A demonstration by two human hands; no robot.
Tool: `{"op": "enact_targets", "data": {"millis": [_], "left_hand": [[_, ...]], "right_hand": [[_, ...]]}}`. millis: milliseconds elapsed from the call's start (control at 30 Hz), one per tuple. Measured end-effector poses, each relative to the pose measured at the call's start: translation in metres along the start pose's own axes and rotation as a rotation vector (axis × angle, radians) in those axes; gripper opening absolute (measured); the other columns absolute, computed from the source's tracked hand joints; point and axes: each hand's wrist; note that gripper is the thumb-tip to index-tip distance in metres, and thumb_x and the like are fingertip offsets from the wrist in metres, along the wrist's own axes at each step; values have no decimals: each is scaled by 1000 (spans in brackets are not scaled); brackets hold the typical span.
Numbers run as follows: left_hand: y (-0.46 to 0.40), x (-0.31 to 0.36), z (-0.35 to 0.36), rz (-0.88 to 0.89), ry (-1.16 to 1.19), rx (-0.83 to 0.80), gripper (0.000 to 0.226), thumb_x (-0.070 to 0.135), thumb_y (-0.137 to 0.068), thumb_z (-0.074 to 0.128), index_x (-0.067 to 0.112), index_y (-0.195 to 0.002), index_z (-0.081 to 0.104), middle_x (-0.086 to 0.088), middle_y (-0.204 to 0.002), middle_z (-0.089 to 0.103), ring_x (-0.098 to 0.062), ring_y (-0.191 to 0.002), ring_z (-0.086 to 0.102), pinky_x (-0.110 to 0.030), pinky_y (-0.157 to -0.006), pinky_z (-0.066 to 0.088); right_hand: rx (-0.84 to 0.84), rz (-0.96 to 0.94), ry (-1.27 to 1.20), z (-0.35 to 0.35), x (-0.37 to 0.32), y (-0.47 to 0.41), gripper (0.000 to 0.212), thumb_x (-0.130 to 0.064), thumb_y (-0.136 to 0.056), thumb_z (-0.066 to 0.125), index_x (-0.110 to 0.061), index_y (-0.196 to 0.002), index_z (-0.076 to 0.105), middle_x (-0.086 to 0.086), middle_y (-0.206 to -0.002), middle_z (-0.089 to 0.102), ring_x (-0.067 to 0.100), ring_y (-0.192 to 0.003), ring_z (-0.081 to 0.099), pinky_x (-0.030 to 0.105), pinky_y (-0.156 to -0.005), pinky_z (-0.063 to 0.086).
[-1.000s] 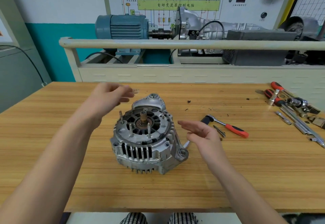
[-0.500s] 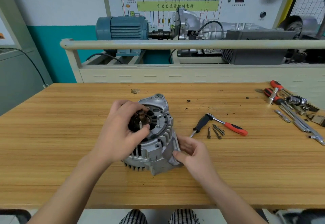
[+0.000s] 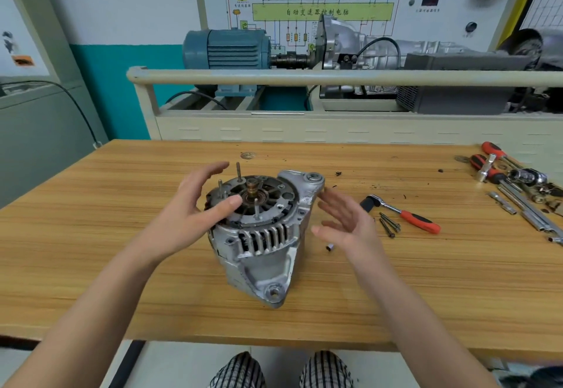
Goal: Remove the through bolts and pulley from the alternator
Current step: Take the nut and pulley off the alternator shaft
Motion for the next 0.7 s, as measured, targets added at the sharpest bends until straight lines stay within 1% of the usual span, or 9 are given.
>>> {"op": "enact_targets", "data": {"millis": [67, 100, 167, 200, 300, 367, 467, 567, 700], "left_hand": [[10, 8, 4, -38, 26, 30, 97, 84, -60, 57, 34, -140, 36, 14, -142, 41, -5, -133, 37, -36, -110, 32], [15, 12, 9, -53, 15, 33, 107, 87, -53, 57, 33, -142, 34, 15, -142, 40, -7, -131, 38, -36, -108, 35], [22, 19, 22, -78, -10, 60, 118, 80, -46, 66, 32, -146, 25, 12, -143, 36, -12, -132, 38, -40, -107, 39], [25, 21, 29, -80, -23, 81, 125, 78, -43, 70, 31, -148, 20, 10, -146, 33, -14, -134, 36, -41, -108, 37], [25, 22, 42, -43, -111, 135, 139, 78, -38, 74, 27, -151, 12, 4, -151, 30, -16, -138, 28, -39, -111, 31], [23, 20, 43, -27, -152, 158, 137, 79, -40, 74, 24, -151, 16, 4, -149, 34, -16, -136, 31, -37, -109, 32], [20, 16, 37, 10, -222, 145, 130, 84, -42, 68, 26, -148, 22, 7, -144, 43, -14, -131, 40, -34, -104, 35], [13, 10, 25, 24, -185, 79, 126, 81, -40, 70, 27, -146, 28, 17, -132, 47, -11, -124, 48, -39, -105, 41], [6, -4, 11, 40, 36, -36, 113, 63, -40, 83, 37, -139, 36, 22, -130, 50, 2, -119, 52, -33, -103, 44]], "right_hand": [[-5, -44, -55, 0, -7, -12, 82, -21, -65, 79, -24, -138, 44, -16, -133, 54, 0, -120, 51, 25, -102, 42], [-5, -58, -89, 0, -11, -18, 78, -29, -66, 78, -27, -136, 45, -18, -131, 54, -1, -119, 51, 27, -105, 40], [-30, -83, -148, 2, -17, -31, 59, -36, -74, 75, -34, -127, 50, -18, -129, 57, -2, -120, 52, 27, -106, 38], [-54, -101, -158, 4, -19, -38, 49, -36, -77, 69, -36, -123, 53, -17, -129, 59, -1, -120, 52, 27, -106, 37], [-78, -187, -155, 16, -22, -59, 23, -31, -84, 56, -28, -105, 66, -7, -117, 68, 8, -118, 57, 38, -108, 35], [-58, -238, -191, 24, -21, -70, 21, -28, -84, 54, -19, -81, 72, 1, -93, 74, 16, -102, 64, 44, -105, 37], [-71, -228, -437, 33, -16, -79, 33, -21, -81, 50, -15, -51, 64, 5, -55, 62, 23, -70, 64, 39, -89, 47], [-51, -266, -629, 43, -11, -82, 38, -18, -78, 44, -16, -41, 53, 3, -44, 49, 21, -53, 51, 35, -79, 49], [26, -377, -616, 53, -9, -72, 40, -12, -77, 42, -20, -39, 52, 1, -42, 46, 19, -49, 44, 32, -70, 44]]}}
Point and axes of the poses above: each hand's wrist, its own y-axis away from the middle knuckle, its own z-axis out of the palm, x = y × z
